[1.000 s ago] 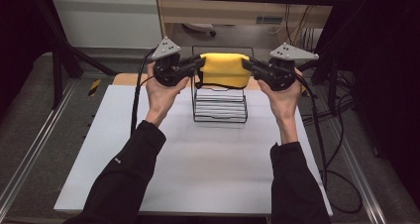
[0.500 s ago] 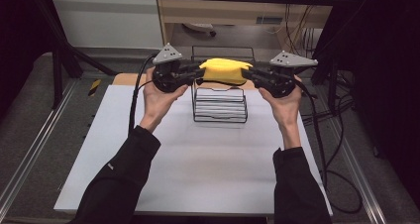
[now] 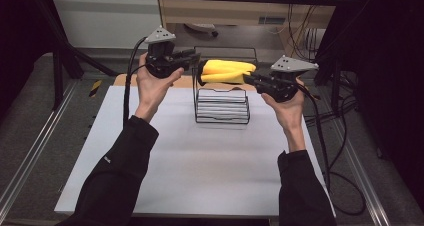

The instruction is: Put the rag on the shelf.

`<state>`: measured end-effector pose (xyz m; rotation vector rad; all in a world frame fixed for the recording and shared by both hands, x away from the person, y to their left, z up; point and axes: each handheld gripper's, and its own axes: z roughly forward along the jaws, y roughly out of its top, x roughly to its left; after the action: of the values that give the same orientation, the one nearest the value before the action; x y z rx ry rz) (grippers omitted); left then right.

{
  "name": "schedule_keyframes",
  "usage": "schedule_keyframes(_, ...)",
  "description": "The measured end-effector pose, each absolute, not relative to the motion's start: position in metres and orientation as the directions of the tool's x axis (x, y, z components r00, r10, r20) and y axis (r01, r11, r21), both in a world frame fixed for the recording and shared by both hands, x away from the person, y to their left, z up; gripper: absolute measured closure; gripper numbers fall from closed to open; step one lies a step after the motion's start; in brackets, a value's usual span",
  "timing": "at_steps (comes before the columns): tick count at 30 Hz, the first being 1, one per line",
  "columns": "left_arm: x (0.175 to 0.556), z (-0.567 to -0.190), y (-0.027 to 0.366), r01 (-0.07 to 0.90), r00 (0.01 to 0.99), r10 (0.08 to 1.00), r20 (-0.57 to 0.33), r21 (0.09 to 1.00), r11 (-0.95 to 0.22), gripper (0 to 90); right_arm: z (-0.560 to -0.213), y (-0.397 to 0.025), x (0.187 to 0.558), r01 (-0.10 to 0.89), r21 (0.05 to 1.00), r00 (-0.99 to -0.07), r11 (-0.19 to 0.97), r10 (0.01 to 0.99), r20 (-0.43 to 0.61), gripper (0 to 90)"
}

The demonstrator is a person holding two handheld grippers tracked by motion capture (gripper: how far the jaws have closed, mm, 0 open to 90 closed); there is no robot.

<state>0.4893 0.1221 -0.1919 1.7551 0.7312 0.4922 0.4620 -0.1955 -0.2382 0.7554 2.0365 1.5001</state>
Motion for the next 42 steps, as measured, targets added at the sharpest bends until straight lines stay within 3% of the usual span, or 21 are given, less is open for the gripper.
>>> schedule_keyframes(5,0.493,-0.201,0.111,0.253,0.751,0.660,-0.020,0.932,-0.260,89.1,-0.240,-0.197,0.462,0.143,0.961,-0.727,0.236,0.684,-0.060,81.1)
schedule_keyframes(14,0.488,-0.220,0.104,0.269,0.789,0.614,-0.021,0.911,-0.313,89.8,-0.244,-0.196,0.461,0.154,0.953,-0.731,0.260,0.679,-0.067,76.4)
schedule_keyframes(24,0.488,-0.231,0.099,0.265,0.789,0.615,0.006,0.899,-0.348,89.9,-0.241,-0.198,0.454,0.159,0.960,-0.744,0.229,0.668,-0.036,61.3)
schedule_keyframes(26,0.488,-0.234,0.100,0.265,0.791,0.612,0.005,0.898,-0.350,89.9,-0.240,-0.198,0.454,0.162,0.960,-0.742,0.227,0.670,-0.033,65.3)
schedule_keyframes(29,0.487,-0.241,0.100,0.266,0.792,0.611,0.006,0.896,-0.354,89.9,-0.242,-0.198,0.453,0.194,0.955,-0.738,0.224,0.674,-0.008,78.5)
schedule_keyframes(34,0.486,-0.250,0.101,0.268,0.791,0.611,0.018,0.888,-0.373,89.9,-0.249,-0.200,0.456,0.258,0.946,-0.722,0.198,0.690,0.052,87.3)
schedule_keyframes(42,0.489,-0.263,0.098,0.258,0.786,0.617,0.029,0.892,-0.371,89.8,-0.275,-0.197,0.466,0.316,0.922,-0.675,0.223,0.736,0.053,90.0)
